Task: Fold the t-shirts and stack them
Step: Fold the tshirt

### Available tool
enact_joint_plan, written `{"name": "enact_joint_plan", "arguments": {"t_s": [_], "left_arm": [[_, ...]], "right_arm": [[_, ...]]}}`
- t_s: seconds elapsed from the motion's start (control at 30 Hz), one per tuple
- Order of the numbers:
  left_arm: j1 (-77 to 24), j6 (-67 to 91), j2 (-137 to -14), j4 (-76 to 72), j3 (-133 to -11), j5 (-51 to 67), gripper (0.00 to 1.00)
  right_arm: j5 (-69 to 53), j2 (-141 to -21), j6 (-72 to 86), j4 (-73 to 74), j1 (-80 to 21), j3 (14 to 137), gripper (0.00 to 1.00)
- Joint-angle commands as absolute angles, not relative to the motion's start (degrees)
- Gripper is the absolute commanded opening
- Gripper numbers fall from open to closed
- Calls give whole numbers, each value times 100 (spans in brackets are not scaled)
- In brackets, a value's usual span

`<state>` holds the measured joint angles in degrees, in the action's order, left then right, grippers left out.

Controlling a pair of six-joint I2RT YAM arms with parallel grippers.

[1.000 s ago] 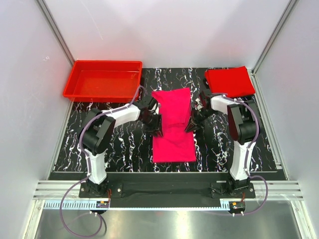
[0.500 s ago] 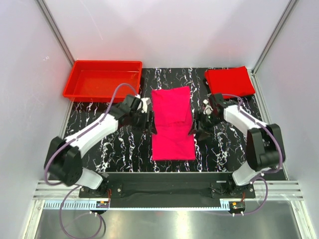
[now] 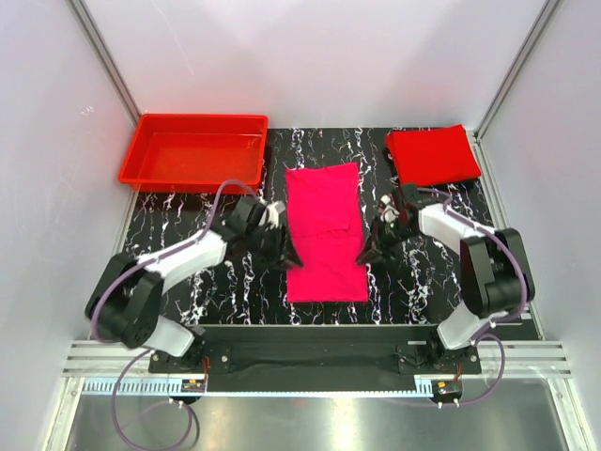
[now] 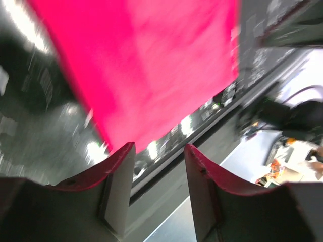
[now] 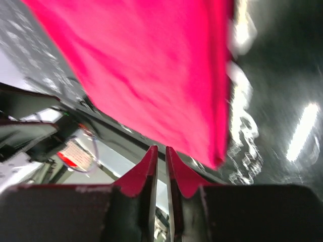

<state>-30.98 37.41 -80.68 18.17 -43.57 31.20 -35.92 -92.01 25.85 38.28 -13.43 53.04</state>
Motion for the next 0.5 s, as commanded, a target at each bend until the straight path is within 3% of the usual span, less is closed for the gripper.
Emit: {"name": "enact_joint_plan", "arguments": {"t_s": [0.0,0.23,0.37,0.47], "left_arm": [[-3068,3999,-8691,835,-5131,3454,48],[-2708,3843,-10501,1044,-6152,3358,45],[-2497,3113,-11530,1730,-6538,2954,44],[-2514,2480,-11480,2249,-6592,2507,44]], "right_arm": [[-4200,-9710,2830,3253,-1345,5931,17],[-4571,-11432,3050,2611,-1187,6811,13],[-4114,-11830,2533,2864,-915,6662,12],[-3588,-11638,2024,3400,-817,6688,12]]}}
